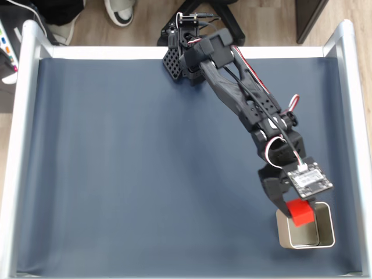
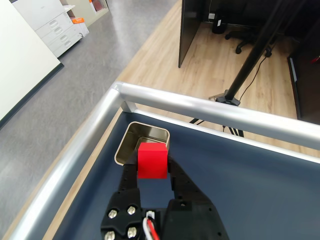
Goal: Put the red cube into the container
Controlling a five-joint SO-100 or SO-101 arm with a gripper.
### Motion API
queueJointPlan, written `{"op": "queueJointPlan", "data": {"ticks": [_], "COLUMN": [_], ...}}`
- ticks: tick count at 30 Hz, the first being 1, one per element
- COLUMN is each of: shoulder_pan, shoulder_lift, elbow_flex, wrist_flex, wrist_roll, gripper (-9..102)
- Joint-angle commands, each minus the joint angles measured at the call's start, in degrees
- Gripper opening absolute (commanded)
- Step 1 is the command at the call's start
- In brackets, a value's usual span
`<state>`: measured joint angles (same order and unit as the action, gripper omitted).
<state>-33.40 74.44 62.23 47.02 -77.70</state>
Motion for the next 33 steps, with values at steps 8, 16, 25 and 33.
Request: {"op": "queueJointPlan", "data": {"ticks": [8, 16, 25, 33], "shoulder_pan": [-1.2, -2.3, -2.5, -2.3], "shoulder_lift": [-10.9, -14.9, -17.8, -18.0], "elbow_flex": [-17.5, -20.0, -22.7, -22.9], "wrist_flex": [0.5, 0.5, 0.4, 0.5], "wrist_roll": [0.9, 0.9, 1.8, 2.4], "gripper": [0, 0, 0, 0]}}
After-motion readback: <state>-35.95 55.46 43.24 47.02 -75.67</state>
